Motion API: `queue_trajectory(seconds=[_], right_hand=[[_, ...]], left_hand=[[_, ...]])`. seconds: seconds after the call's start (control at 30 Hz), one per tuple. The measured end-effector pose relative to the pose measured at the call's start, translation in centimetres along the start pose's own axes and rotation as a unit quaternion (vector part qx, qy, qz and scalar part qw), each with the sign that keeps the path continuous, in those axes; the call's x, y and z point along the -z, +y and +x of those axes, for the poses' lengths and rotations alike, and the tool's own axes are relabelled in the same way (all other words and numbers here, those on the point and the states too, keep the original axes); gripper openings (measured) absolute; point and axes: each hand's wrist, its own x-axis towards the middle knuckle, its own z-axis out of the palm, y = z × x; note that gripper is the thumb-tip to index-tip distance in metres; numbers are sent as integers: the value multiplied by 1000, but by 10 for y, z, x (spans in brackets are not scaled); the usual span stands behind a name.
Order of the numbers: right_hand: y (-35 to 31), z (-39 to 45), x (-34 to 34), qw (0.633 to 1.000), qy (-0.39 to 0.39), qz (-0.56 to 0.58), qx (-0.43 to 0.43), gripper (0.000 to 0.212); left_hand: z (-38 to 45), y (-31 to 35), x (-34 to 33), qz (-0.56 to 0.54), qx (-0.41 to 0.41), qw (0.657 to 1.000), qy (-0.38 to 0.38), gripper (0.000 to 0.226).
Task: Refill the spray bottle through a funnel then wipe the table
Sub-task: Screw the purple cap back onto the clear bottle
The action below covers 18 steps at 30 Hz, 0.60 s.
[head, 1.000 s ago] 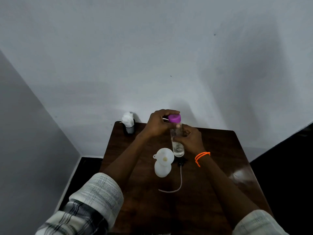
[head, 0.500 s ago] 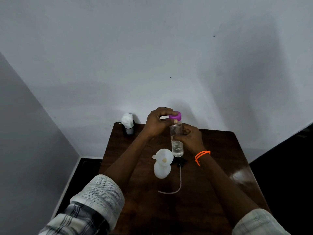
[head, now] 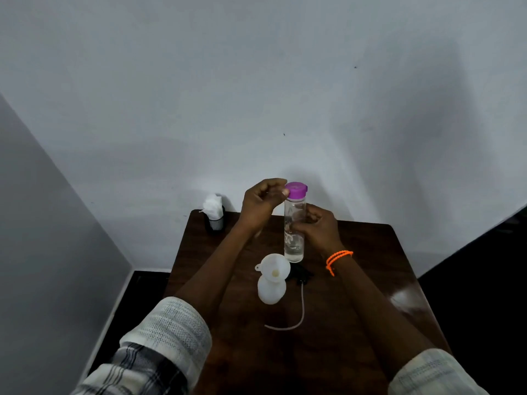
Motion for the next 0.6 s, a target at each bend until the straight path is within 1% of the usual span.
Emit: queue_trajectory(seconds=[0.07,0.1,0.2,0.27,0.33,0.47,0.53,0.6], right_hand=[[1,2,-1,1000,1,10,-1,42],[1,2,-3,1000,0,15,-3,42],[-1,3,-8,1000,-9,20,0,42],[-1,5,-11,999,-10,35,-5,42],[-1,6,-13,999,-4,52,-16,46],[-2,8,-12,997,7,73,-21,57],[-1,8,-13,997,2,75,-18,55],[0,8,-14,997,-2,74,-17,50]], left_hand=[[0,0,-3,-16,-5,1000,2,17],[-1,2,-6,-18,-5,1000,7,17],[-1,6,-13,34,-20,999,16,40],[-1,7,-16,45,-21,998,28,48],[2,7,-14,11,-12,999,40,45],[5,8,-9,-18,9,999,33,24],[6,8,-10,-27,11,999,31,18],[2,10,-12,-24,5,999,23,16]])
